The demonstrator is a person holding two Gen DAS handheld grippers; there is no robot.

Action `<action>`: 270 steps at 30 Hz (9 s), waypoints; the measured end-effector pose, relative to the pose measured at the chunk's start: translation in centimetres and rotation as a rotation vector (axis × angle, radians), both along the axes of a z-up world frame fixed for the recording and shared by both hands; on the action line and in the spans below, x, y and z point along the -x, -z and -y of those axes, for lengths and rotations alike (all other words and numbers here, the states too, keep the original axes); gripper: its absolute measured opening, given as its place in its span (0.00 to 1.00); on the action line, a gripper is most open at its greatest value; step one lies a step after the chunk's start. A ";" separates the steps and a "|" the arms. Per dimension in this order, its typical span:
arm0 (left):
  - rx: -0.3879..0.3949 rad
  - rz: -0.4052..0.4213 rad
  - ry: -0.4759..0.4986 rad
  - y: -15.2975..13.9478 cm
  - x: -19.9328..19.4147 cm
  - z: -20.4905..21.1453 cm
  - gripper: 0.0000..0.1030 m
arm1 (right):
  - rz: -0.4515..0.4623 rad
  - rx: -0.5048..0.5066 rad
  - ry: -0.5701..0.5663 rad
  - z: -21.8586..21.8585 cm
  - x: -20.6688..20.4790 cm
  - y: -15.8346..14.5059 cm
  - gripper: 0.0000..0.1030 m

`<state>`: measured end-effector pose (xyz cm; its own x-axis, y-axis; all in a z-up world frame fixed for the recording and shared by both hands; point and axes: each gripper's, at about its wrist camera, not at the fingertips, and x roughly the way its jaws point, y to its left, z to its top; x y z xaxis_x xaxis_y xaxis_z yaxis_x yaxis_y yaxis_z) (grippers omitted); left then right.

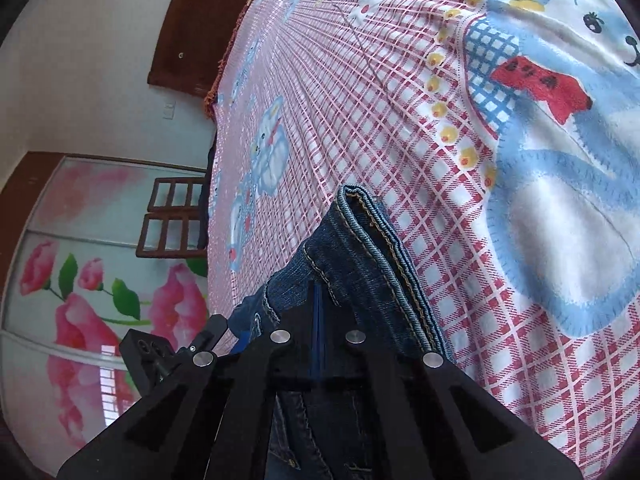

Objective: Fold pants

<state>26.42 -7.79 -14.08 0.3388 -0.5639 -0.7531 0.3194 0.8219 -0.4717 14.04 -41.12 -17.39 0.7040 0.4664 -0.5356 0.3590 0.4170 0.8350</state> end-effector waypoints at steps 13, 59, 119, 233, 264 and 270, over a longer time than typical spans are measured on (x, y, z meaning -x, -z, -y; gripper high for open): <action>-0.192 0.111 -0.032 -4.0 8.8 -2.9 0.97 | 0.035 0.121 -0.124 -3.5 5.9 -4.6 0.40; -0.098 0.018 -0.006 0.1 13.9 -5.6 0.98 | 0.081 0.157 -0.131 2.2 7.9 -0.2 0.54; 0.478 -0.363 -0.131 3.2 7.2 -10.8 0.98 | -0.045 0.039 -0.285 -1.4 5.1 -0.3 0.51; -0.218 0.111 -0.127 -3.7 -3.3 -2.4 0.79 | 0.008 0.224 -0.221 -3.5 -9.7 -2.9 0.36; -0.581 0.135 -0.342 -2.7 10.2 -10.3 0.98 | -0.241 0.642 -0.250 -10.0 4.0 -6.6 0.58; -0.502 0.143 -0.322 -4.2 11.6 -8.4 0.98 | -0.252 0.740 -0.278 -12.4 4.6 -6.7 0.58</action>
<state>14.78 0.61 -9.89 0.5504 -0.0040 -0.8349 0.0490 0.9984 0.0275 9.46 -28.74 -10.73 0.4329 0.0706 -0.8987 0.3014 0.9282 0.2181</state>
